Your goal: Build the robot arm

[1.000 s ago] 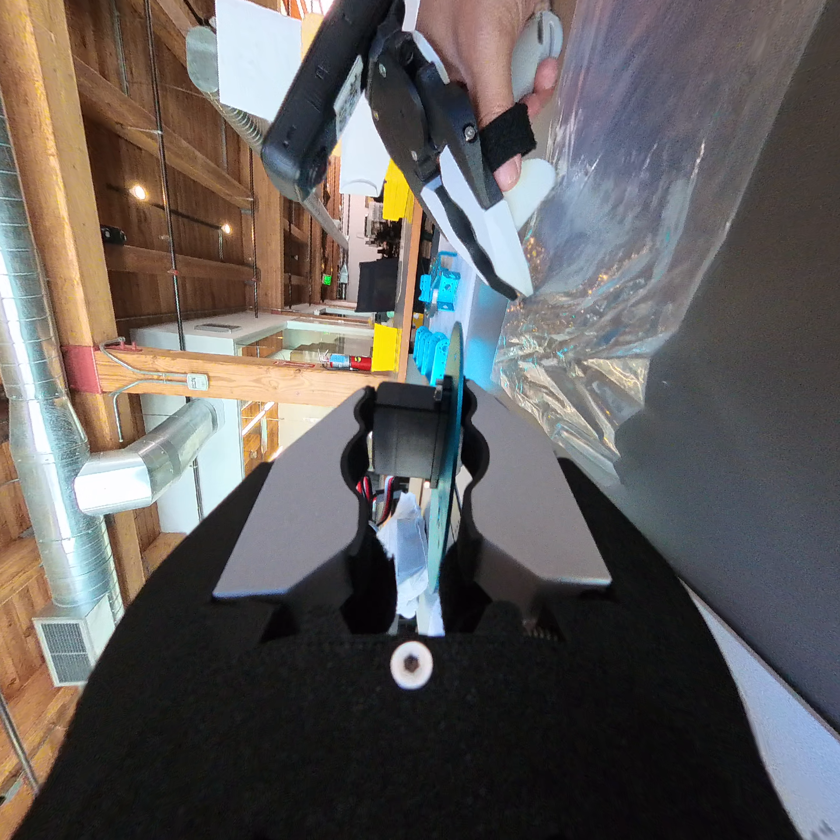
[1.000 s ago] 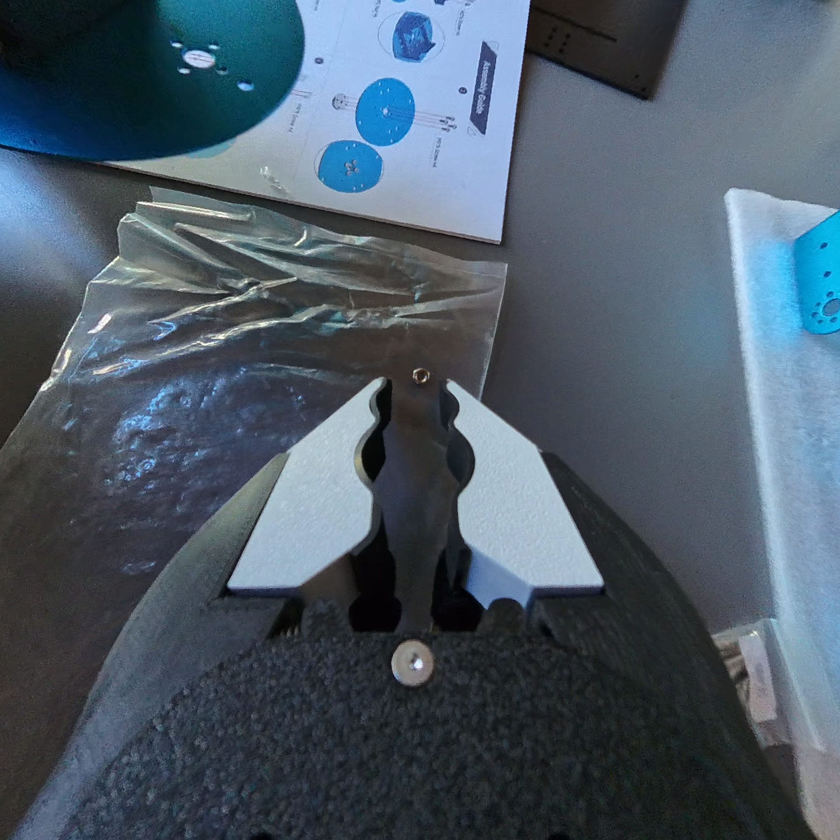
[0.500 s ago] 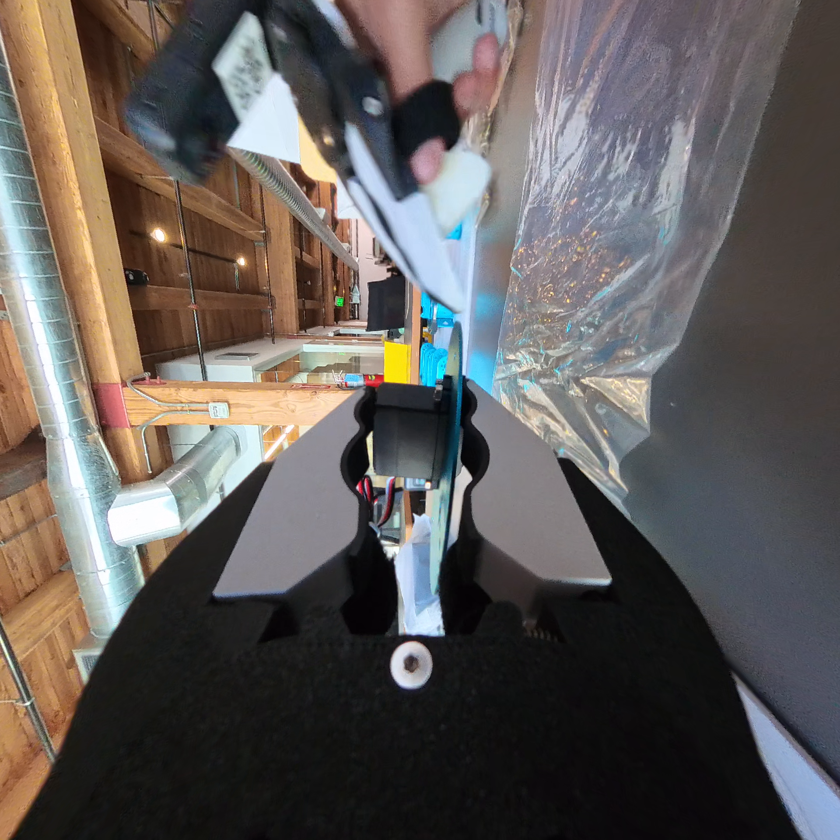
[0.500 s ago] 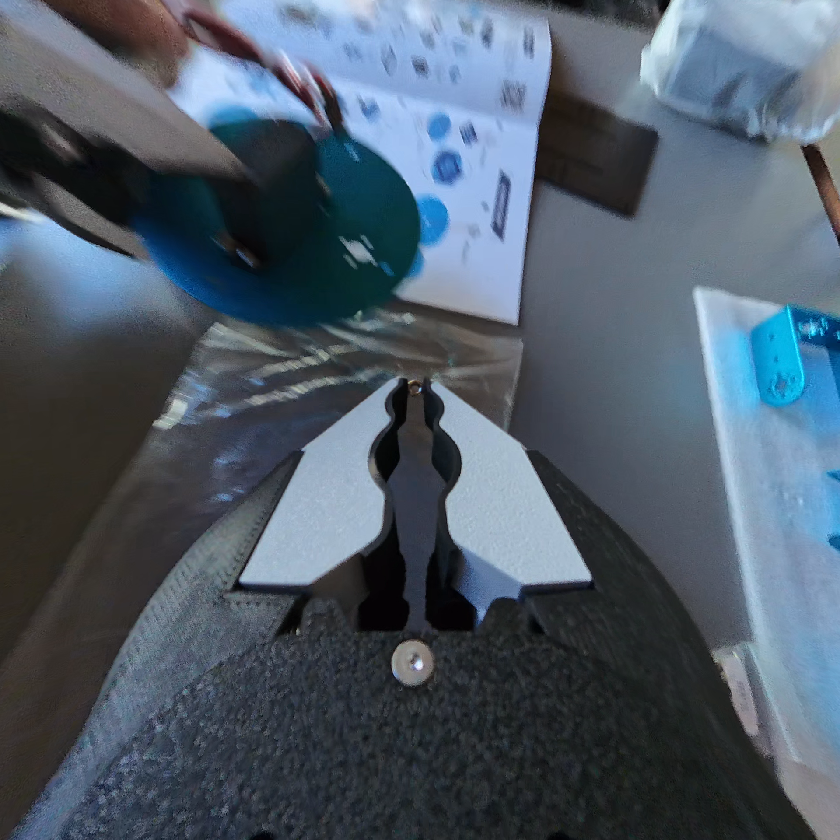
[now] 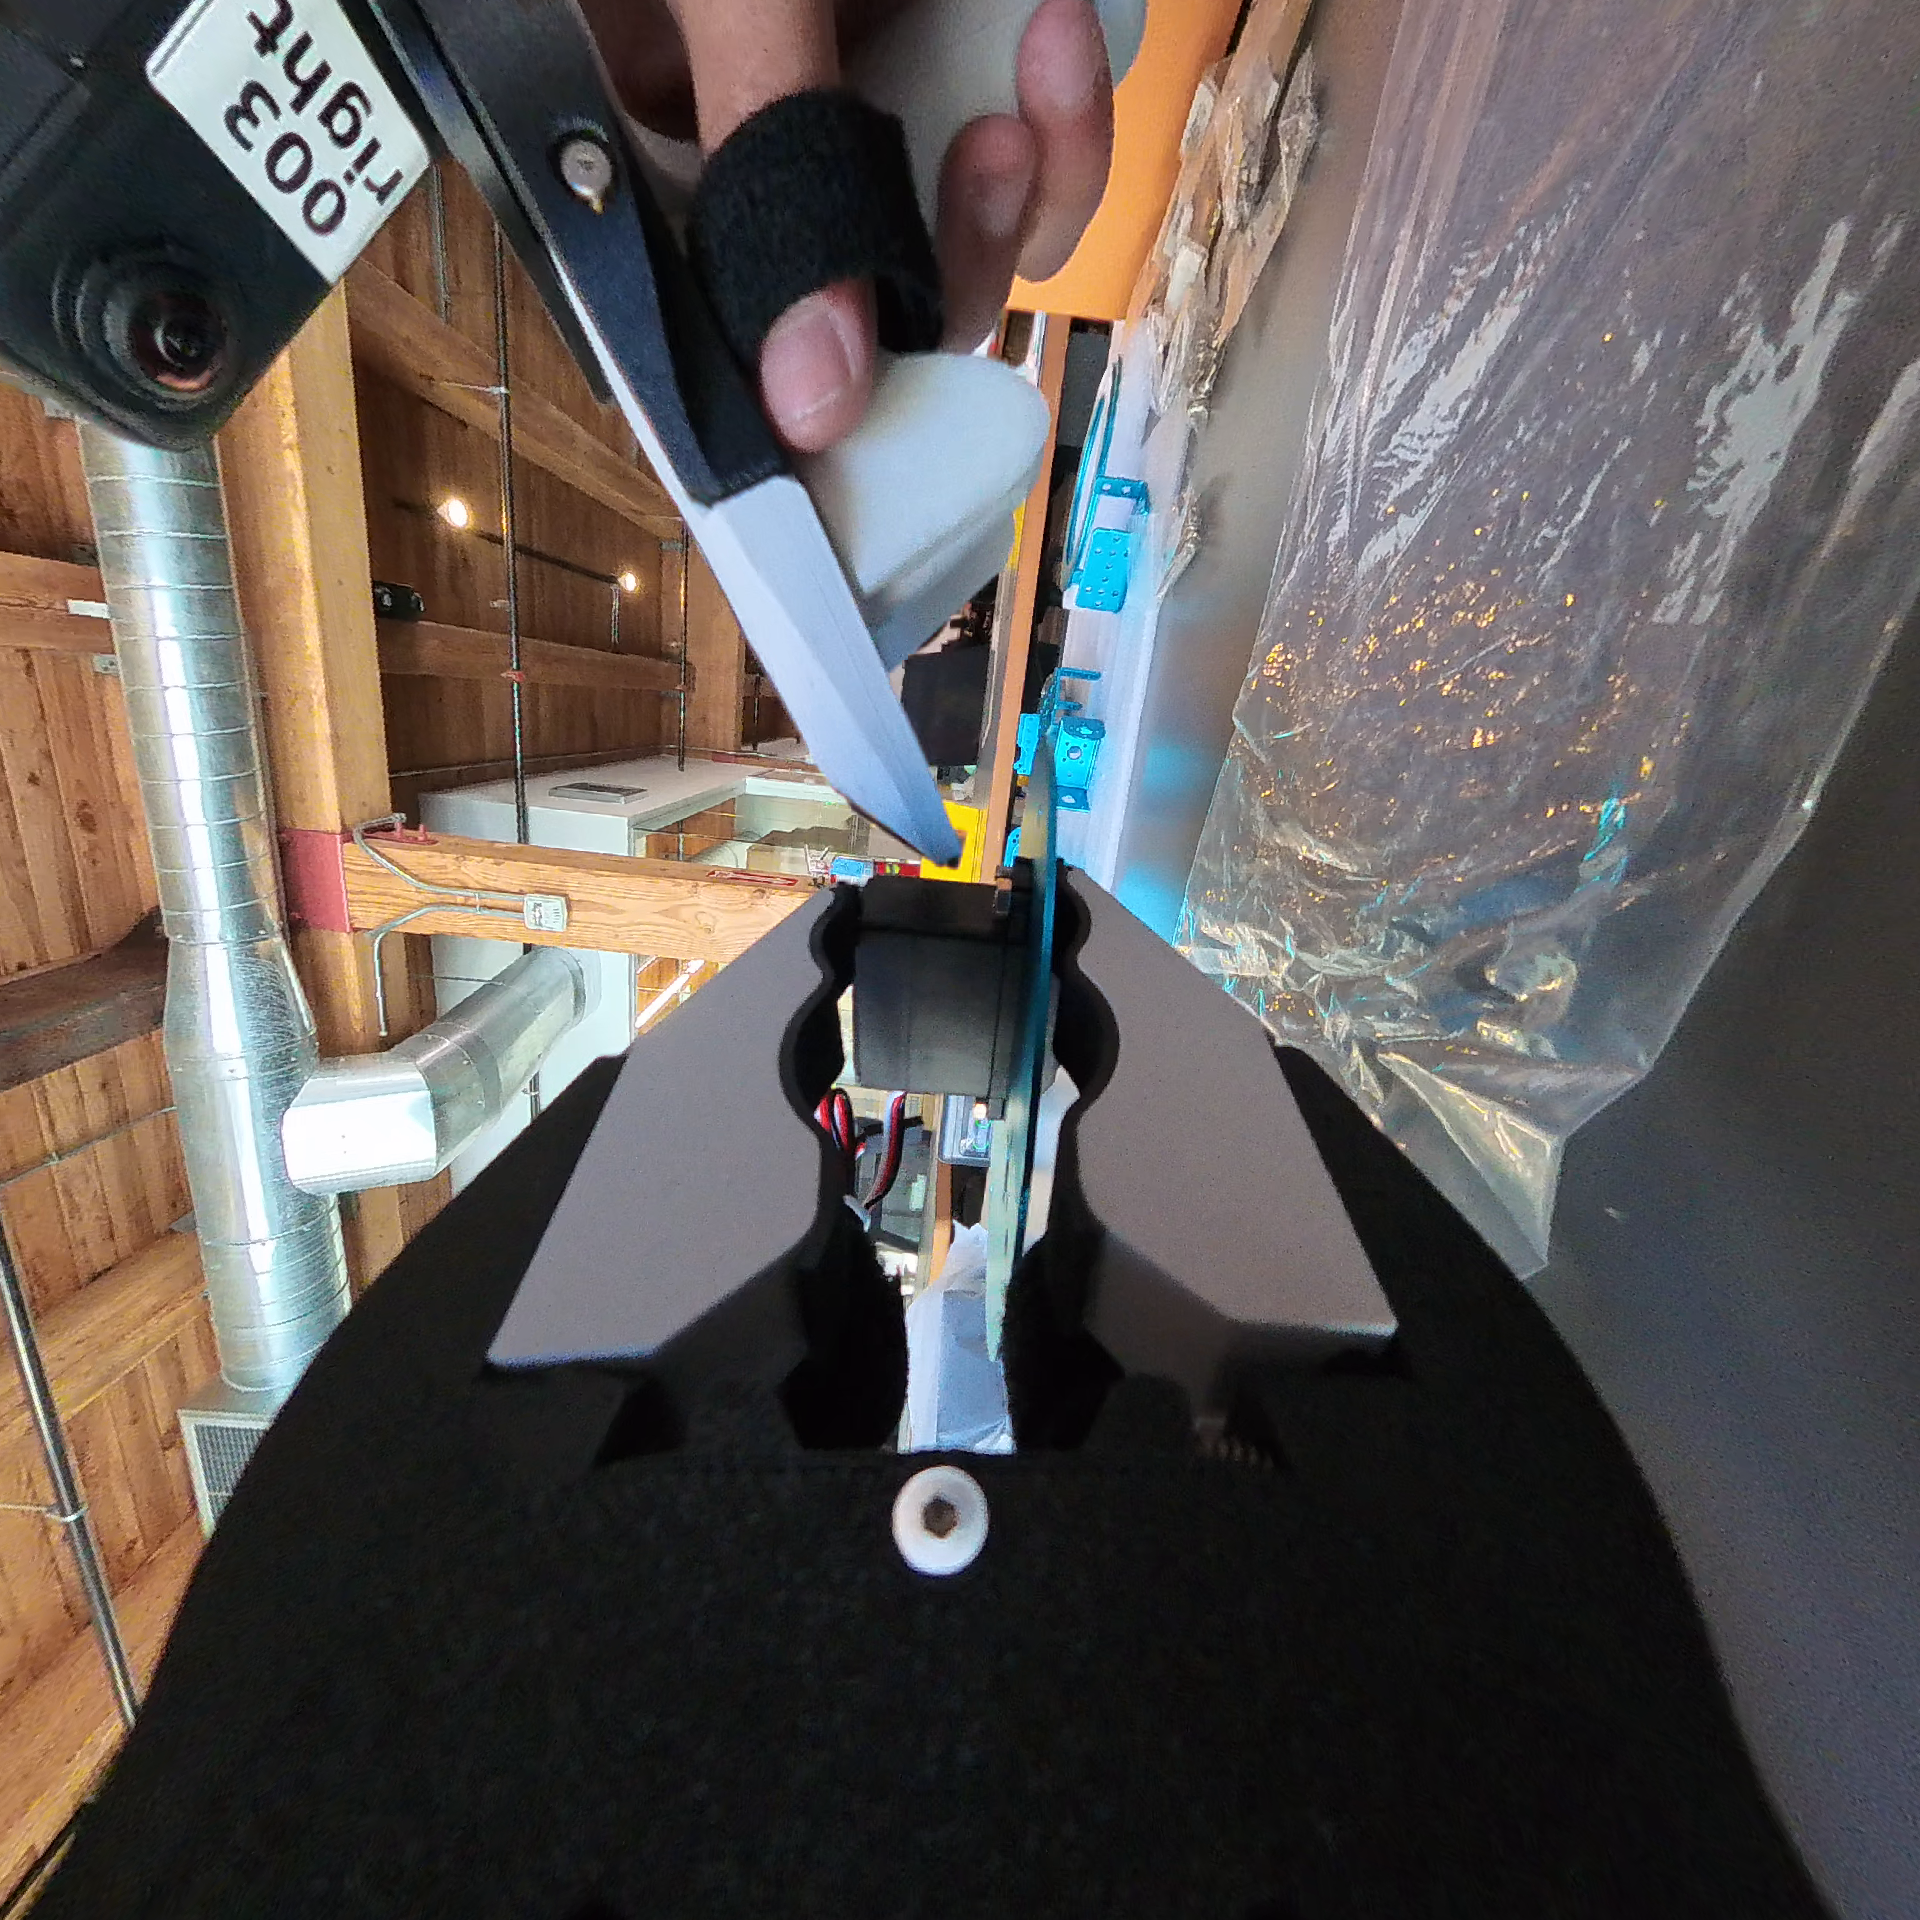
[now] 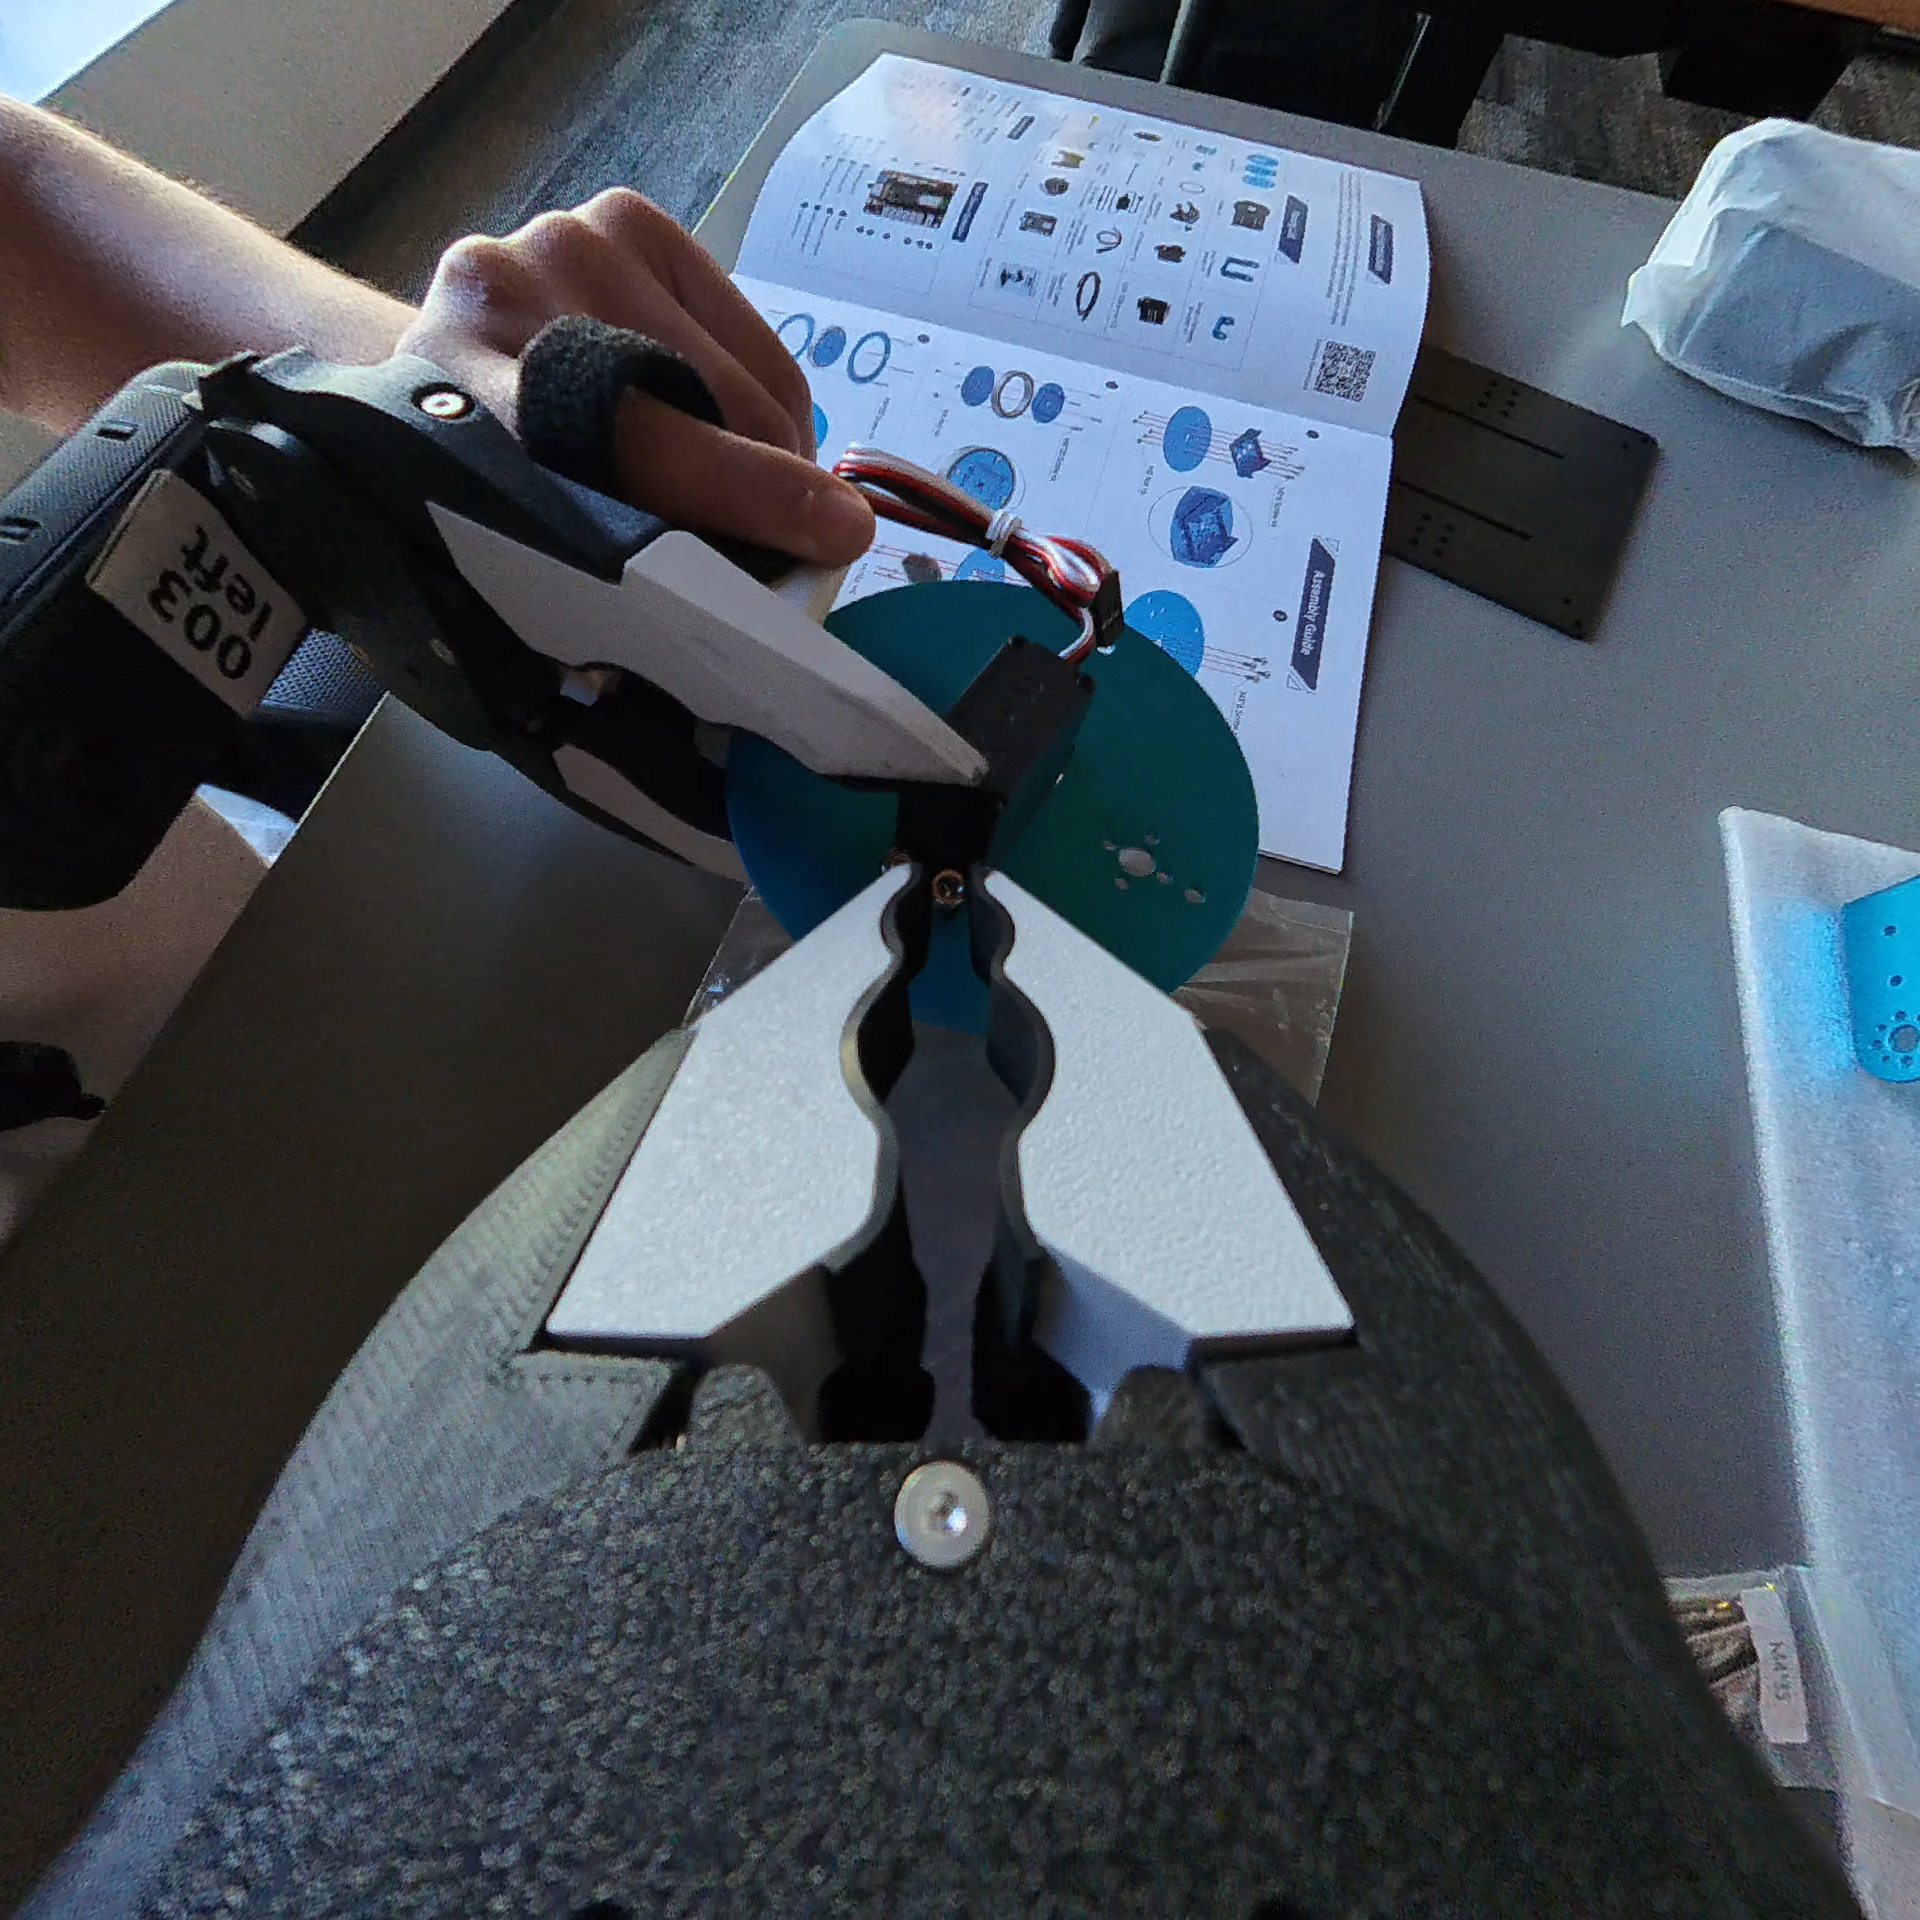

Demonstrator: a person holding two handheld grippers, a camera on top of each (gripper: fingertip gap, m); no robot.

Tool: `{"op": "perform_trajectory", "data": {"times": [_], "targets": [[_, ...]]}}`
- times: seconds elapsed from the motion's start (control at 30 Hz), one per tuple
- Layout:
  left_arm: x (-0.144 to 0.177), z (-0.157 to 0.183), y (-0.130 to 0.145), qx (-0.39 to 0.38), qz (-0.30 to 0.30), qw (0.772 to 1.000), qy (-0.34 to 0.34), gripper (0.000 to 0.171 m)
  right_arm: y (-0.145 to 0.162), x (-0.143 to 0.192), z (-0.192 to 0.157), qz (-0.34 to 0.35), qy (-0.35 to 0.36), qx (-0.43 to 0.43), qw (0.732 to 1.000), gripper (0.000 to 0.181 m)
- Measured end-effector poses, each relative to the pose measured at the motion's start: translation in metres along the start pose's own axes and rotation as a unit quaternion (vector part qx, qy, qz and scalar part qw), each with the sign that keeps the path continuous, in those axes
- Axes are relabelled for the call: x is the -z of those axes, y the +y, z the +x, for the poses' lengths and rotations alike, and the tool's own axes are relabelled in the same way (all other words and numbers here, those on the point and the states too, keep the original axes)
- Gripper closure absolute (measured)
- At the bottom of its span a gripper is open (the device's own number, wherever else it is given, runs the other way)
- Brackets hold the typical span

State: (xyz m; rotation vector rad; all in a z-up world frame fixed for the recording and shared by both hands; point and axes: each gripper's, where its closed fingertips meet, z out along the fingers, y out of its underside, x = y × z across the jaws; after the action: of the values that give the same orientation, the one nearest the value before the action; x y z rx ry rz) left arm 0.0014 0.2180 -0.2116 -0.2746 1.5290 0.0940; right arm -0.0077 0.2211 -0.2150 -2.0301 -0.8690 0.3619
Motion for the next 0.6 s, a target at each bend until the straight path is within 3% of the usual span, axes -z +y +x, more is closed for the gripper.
{"op": "perform_trajectory", "data": {"times": [0.6], "targets": [[-0.0031, 0.0006, 0.0058, 0.015, -0.035, 0.999, -0.014, 0.136, 0.0051, -0.0106, 0.0046, -0.011, 0.028, -0.087, 0.996, 0.175]]}}
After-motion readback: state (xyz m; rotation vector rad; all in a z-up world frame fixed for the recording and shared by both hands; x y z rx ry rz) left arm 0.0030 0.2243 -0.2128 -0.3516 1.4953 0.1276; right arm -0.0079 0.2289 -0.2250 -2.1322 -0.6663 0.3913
